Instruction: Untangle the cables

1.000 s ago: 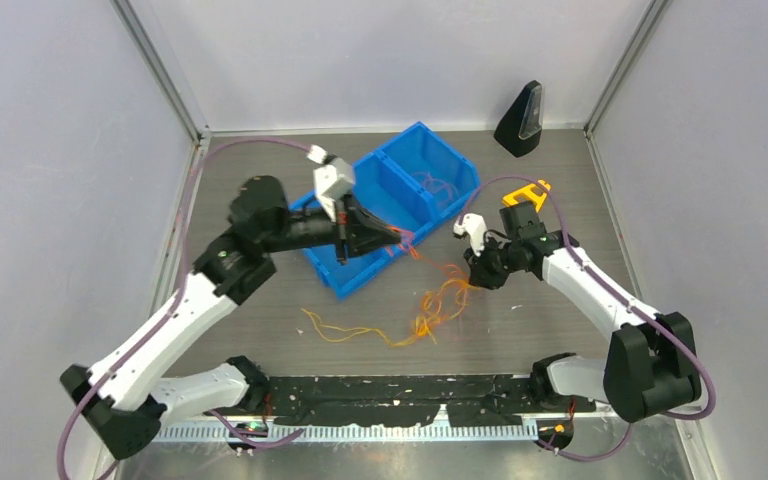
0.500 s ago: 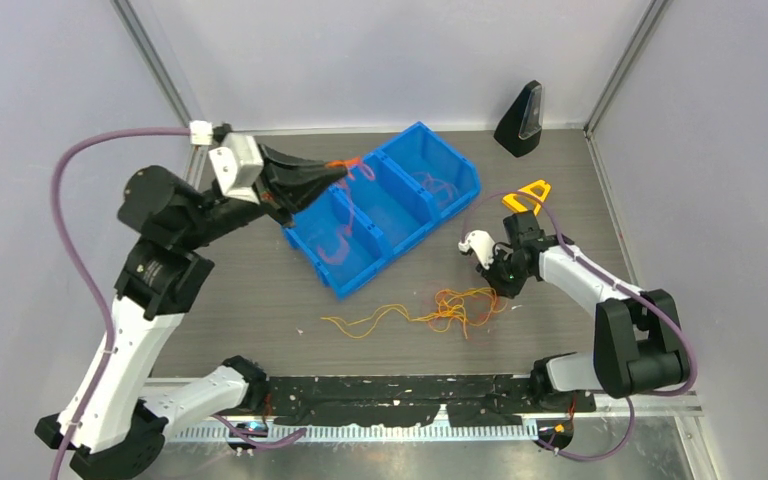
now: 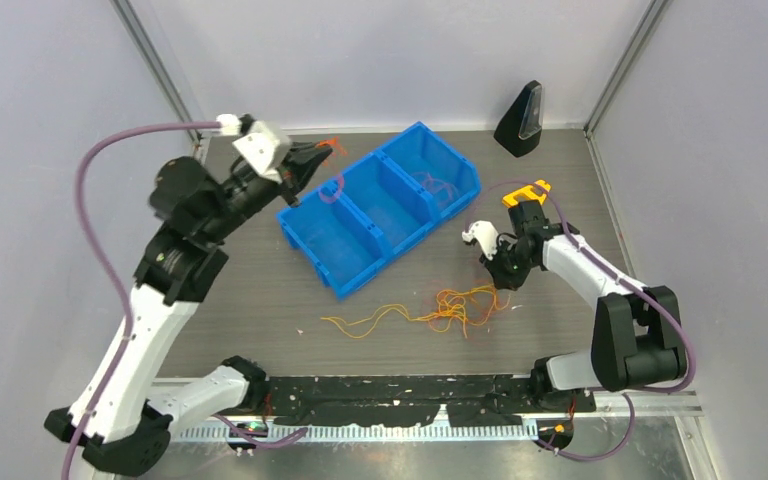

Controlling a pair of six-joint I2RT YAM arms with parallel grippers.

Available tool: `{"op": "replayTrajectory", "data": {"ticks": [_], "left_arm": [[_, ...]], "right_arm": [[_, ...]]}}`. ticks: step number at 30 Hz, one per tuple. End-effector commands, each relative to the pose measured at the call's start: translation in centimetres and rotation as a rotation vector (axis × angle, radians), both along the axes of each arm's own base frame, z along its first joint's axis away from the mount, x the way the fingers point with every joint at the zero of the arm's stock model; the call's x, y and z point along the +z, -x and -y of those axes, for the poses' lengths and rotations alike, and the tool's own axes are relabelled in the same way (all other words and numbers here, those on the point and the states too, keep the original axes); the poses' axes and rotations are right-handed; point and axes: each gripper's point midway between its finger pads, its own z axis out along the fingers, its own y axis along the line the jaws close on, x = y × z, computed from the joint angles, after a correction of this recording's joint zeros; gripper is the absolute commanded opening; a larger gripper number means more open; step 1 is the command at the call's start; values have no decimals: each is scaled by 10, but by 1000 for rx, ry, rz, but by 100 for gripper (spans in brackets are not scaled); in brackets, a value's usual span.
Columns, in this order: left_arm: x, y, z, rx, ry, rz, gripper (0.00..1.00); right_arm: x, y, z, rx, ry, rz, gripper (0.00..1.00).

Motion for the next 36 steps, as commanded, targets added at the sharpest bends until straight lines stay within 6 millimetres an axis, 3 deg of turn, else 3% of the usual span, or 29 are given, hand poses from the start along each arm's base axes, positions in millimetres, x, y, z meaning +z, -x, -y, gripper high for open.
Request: {"op": "replayTrajectory", "data": {"ticks": [1, 8, 16, 20, 22, 23, 24, 26, 28, 31, 36], "left_arm": [[-43, -30, 9, 30, -67, -87, 0], [-123, -59, 20, 38, -174, -254, 0], [-214, -81, 3, 108, -298, -427, 0], [-244, -81, -14, 141, -342, -534, 0], [-250, -81, -20, 153, -353, -561, 1], [-251, -80, -23, 159, -356, -568, 5], [-251, -80, -25, 166, -361, -569, 18], [-248, -80, -27, 170, -368, -574, 62], [-243, -75, -25, 152, -370, -584, 86], [-228, -58, -7, 12, -347, -566, 98], [-219, -8, 45, -313, -329, -522, 99]], "right_arm": [[43, -8, -23, -1, -134, 48, 5], [77, -6, -38, -10, -227, 54, 5], [112, -3, -55, 2, -336, 62, 6], [134, 1, -65, 18, -405, 74, 5], [142, 3, -70, 23, -435, 77, 5], [146, 2, -71, 24, -445, 80, 5], [149, 3, -73, 29, -456, 81, 5], [153, 4, -75, 33, -470, 79, 5], [156, 5, -77, 38, -481, 76, 5], [167, 9, -83, 58, -530, 76, 6], [196, 20, -101, 113, -652, 84, 5]]}}
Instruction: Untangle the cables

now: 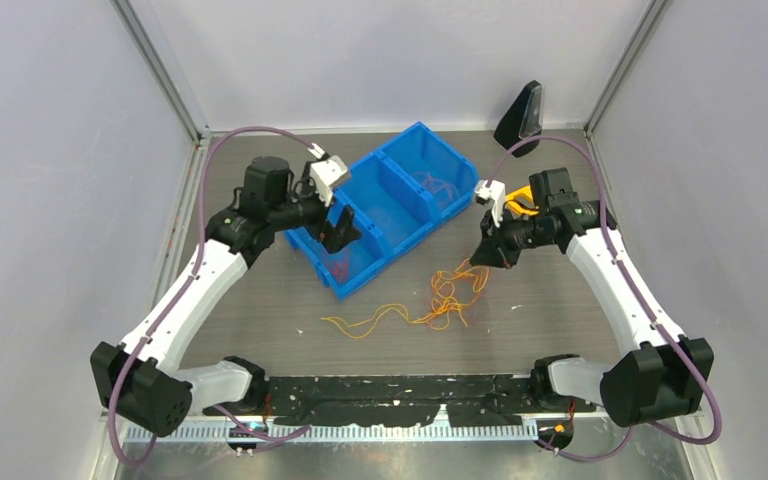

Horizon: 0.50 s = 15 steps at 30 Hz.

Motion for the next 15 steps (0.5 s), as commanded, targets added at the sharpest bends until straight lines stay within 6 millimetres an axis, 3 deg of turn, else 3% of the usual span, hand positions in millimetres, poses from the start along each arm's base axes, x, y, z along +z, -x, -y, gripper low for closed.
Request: {"op": "replayTrajectory", "data": {"ticks": [1, 4, 10, 15], "left_arm": [[26, 53, 53, -318, 115, 44, 99], [19, 72, 81, -424, 142, 64, 96], [27, 102, 131, -569, 227, 52, 94], [19, 112, 154, -611, 236, 24, 88]], "right_arm": [[55, 13, -23, 72, -175, 75, 5], [74, 22, -32, 114, -233, 82, 6], [103, 41, -46, 185, -303, 101, 5], [125, 51, -57, 212, -340, 147, 5]]}}
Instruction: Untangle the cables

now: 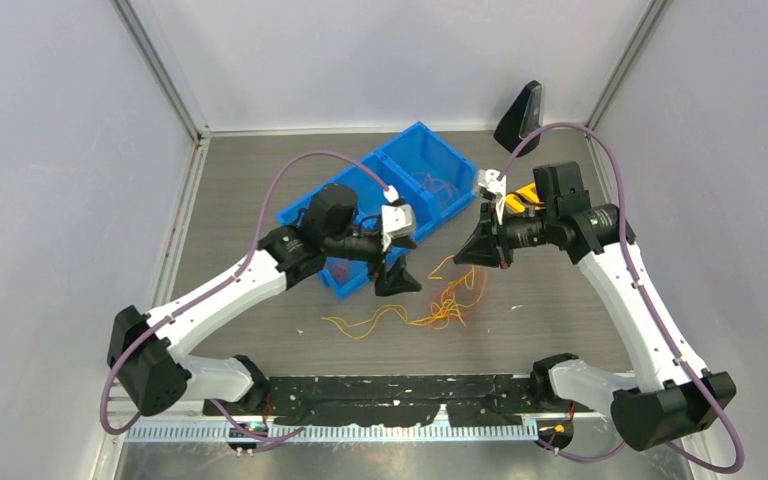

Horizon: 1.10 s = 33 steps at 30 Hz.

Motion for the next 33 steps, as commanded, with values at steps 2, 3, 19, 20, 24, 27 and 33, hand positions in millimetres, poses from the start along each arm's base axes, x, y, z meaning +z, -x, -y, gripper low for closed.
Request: {"op": "replayTrajectory", "data": {"ticks": [2, 3, 19, 20, 24, 27, 33], "left_arm": [[24, 3, 25, -39, 125, 7, 88], [29, 6, 26, -46, 149, -3, 88], [80, 29, 21, -17, 157, -68, 0], [91, 29, 17, -3, 187, -66, 0], [119, 18, 5, 76, 264, -43, 0], [120, 9, 1, 112, 284, -57, 0], [147, 9, -6, 115, 350, -60, 0]], "right_arm": [[42, 14, -13, 33, -85, 77, 5], [42, 15, -14, 29, -77, 78, 6], [17, -7, -19, -63, -18, 229, 52], [-2, -11, -16, -106, 3, 182, 69], [-36, -34, -25, -214, -55, 117, 93], [-57, -48, -41, -259, -81, 102, 97], [-96, -81, -50, -390, -71, 109, 99]]}}
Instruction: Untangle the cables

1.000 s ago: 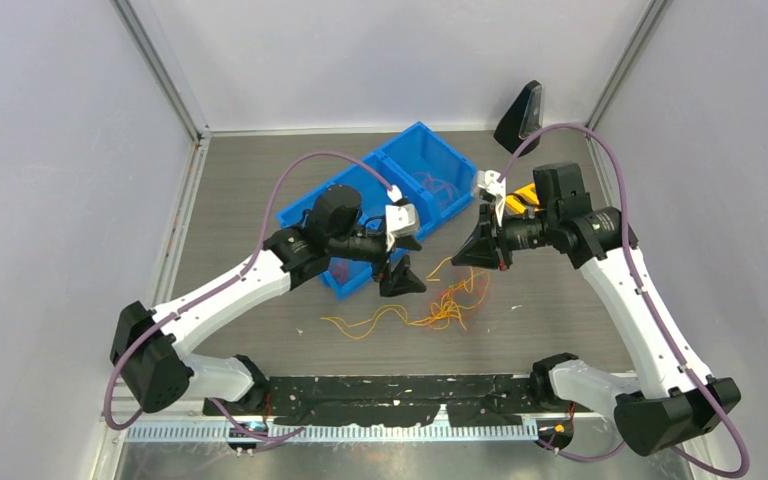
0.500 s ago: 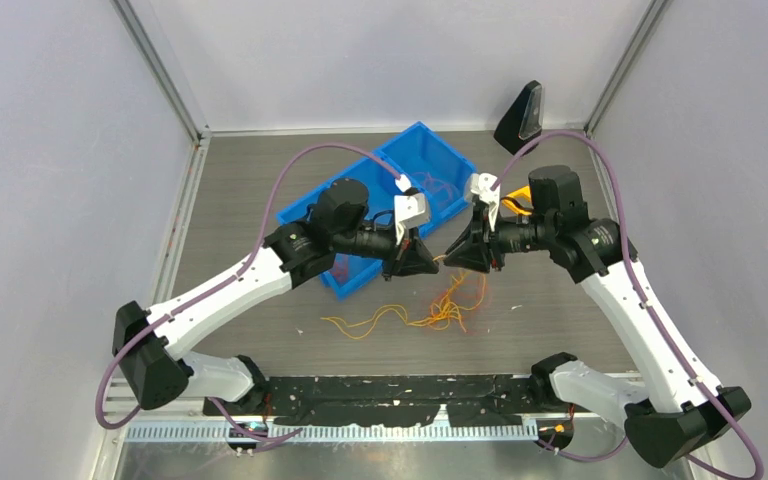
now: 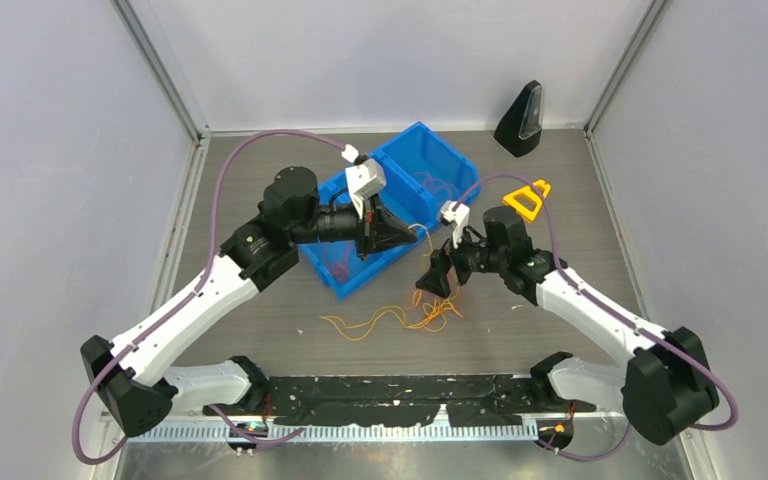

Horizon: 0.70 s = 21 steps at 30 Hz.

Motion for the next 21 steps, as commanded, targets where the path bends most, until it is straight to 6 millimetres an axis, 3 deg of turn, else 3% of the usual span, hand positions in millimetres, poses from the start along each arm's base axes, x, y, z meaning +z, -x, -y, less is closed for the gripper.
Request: {"op": "replayTrajectory", "data": {"ticks": [1, 5, 8, 10, 14, 17, 21], "left_arm": [[52, 1, -7, 11, 121, 46, 0], [98, 6, -24, 24, 178, 123, 0], [139, 14, -43, 49, 209, 299, 0], [170, 22, -59, 90, 244, 429, 0], [220, 32, -85, 184, 313, 599, 0], [256, 36, -103, 256, 377, 665, 0], [296, 44, -127, 342, 453, 726, 0]], "right_arm": [[15, -50, -10, -158, -76, 152, 93], [-20, -49, -6, -146, -10, 104, 66], [-51, -41, 5, -171, 48, 47, 51], [-55, -41, 11, -189, 49, 25, 43], [-54, -48, 17, -211, 93, 23, 39], [-64, -51, 27, -199, 212, -7, 38], [-95, -53, 50, -167, 391, -72, 34]]}}
